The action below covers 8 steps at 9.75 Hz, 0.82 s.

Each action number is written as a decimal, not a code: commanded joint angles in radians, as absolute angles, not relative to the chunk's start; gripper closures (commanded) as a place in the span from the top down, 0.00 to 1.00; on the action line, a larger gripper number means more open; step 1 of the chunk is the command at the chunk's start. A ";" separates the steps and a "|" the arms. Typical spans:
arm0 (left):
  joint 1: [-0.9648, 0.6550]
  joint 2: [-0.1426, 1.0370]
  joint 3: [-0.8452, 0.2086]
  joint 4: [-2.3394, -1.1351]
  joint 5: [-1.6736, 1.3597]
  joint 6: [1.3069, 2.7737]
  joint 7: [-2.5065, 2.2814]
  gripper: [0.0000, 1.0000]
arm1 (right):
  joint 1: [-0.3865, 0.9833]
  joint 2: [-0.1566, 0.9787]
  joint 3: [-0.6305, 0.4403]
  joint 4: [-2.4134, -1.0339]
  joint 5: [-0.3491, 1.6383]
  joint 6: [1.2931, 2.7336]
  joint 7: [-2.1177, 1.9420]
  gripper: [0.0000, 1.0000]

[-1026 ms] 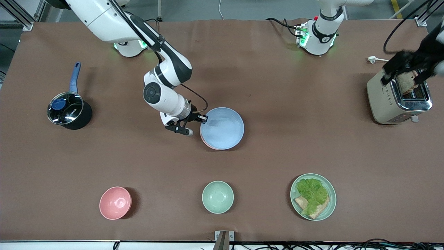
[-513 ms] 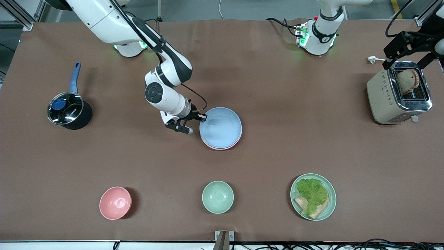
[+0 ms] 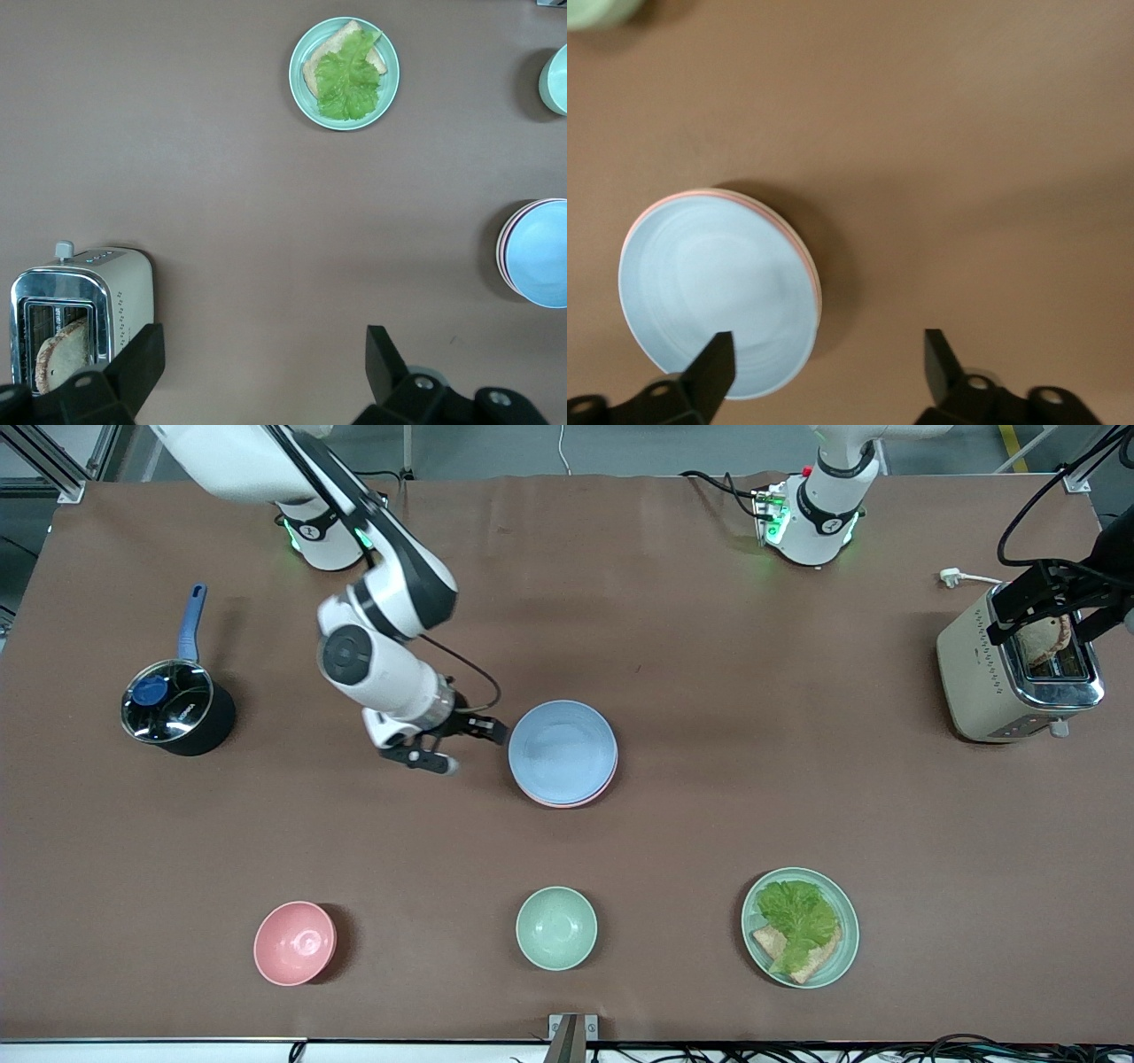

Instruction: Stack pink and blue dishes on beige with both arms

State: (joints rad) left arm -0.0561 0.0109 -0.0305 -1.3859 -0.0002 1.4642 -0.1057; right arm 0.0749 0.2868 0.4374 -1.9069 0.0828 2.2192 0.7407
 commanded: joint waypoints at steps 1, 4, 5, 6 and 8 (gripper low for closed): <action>-0.046 0.012 -0.041 -1.397 -0.002 1.437 -0.107 1.00 | 0.023 0.059 0.361 -1.901 -0.027 2.056 0.750 1.00; -0.048 -0.006 -0.041 -1.420 0.000 1.434 -0.109 1.00 | 0.020 0.011 0.153 -1.655 -0.025 1.738 0.547 1.00; -0.048 -0.005 -0.041 -1.422 0.000 1.434 -0.106 1.00 | 0.020 0.011 0.097 -1.588 -0.020 1.648 0.510 1.00; -0.048 -0.006 -0.041 -1.425 0.000 1.434 -0.094 1.00 | 0.020 0.012 0.053 -1.533 -0.012 1.576 0.447 1.00; -0.046 -0.006 -0.040 -1.428 -0.002 1.418 -0.075 1.00 | 0.021 0.012 -0.033 -1.482 -0.009 1.534 0.247 1.00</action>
State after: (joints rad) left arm -0.0537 0.0020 -0.0345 -1.3890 -0.0004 1.4373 -0.0979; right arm 0.0135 -0.0105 0.0033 -1.5298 -0.0077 1.5591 0.3389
